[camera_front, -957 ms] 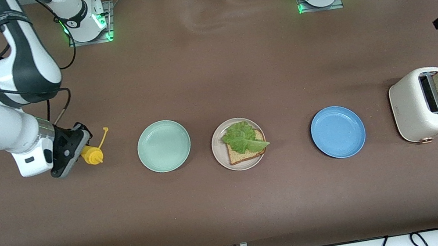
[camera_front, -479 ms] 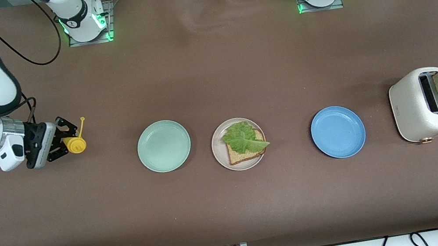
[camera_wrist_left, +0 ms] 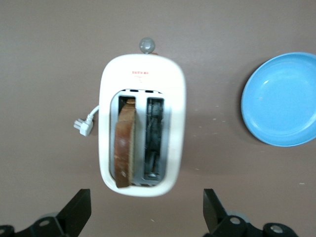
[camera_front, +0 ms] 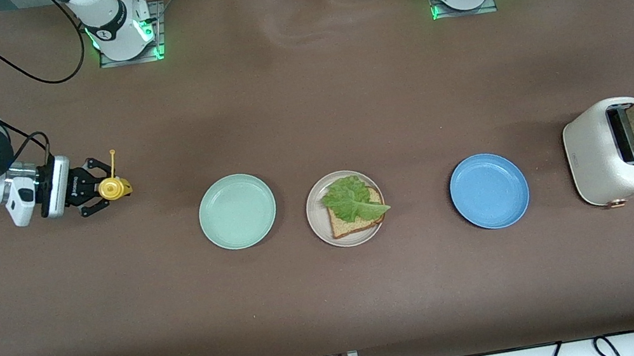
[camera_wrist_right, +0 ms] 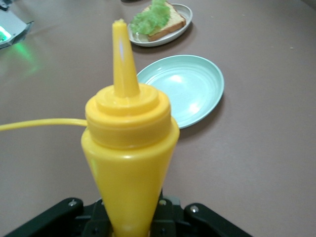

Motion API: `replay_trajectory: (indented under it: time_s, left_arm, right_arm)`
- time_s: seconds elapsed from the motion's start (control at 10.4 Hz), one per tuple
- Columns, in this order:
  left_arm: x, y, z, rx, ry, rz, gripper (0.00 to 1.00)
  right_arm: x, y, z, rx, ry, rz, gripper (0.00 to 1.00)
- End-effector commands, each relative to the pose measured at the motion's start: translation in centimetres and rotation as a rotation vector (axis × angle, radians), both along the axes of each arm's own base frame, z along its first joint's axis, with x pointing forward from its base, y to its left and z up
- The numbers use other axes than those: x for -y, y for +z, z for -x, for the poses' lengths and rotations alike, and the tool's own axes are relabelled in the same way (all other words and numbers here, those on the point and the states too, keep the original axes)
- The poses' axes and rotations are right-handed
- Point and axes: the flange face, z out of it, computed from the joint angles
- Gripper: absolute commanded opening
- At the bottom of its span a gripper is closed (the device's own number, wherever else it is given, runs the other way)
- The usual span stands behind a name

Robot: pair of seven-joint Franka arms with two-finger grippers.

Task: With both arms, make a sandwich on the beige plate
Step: 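Return the mustard bottle with the right gripper to its spot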

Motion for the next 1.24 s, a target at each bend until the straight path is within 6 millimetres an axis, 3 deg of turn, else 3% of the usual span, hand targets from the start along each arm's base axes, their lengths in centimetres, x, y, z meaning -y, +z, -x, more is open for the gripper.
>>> replay_trajectory:
  time_s: [0.0,0.19,0.48,0.67,0.77,0.96,1.15]
  left_arm:
    - [-1.1,-2.8,0.6,-0.005,-0.042,-0.018,1.0]
    - [-1.2,-5.7,0.9,-0.038,-0.039,-0.007,1.0]
    - [-2.2,-8.9,1.7,-0.043,-0.024,-0.007,1.0]
    - [-2.2,-9.0,1.8,-0.049,-0.029,-0.013,1.0]
    - [-2.2,-9.1,1.8,-0.051,-0.029,-0.013,0.95]
    - [-2.7,-9.1,1.9,-0.055,-0.078,-0.007,0.54]
    - [-2.8,-9.1,2.0,-0.056,-0.093,-0.004,0.23]
  right_arm:
    - [1.8,-3.9,2.2,0.081,0.048,-0.125,0.0]
    - [3.1,-6.9,3.6,0.134,0.1,-0.213,0.0]
    - [3.8,-9.0,5.0,0.179,0.157,-0.289,0.0]
    - [4.4,-10.5,5.7,0.197,0.175,-0.311,0.0]
    - [4.4,-11.5,6.1,0.199,0.183,-0.328,0.0]
    - [4.5,-12.0,6.3,0.21,0.187,-0.334,0.0]
    - [4.9,-12.9,6.7,0.222,0.194,-0.336,0.0]
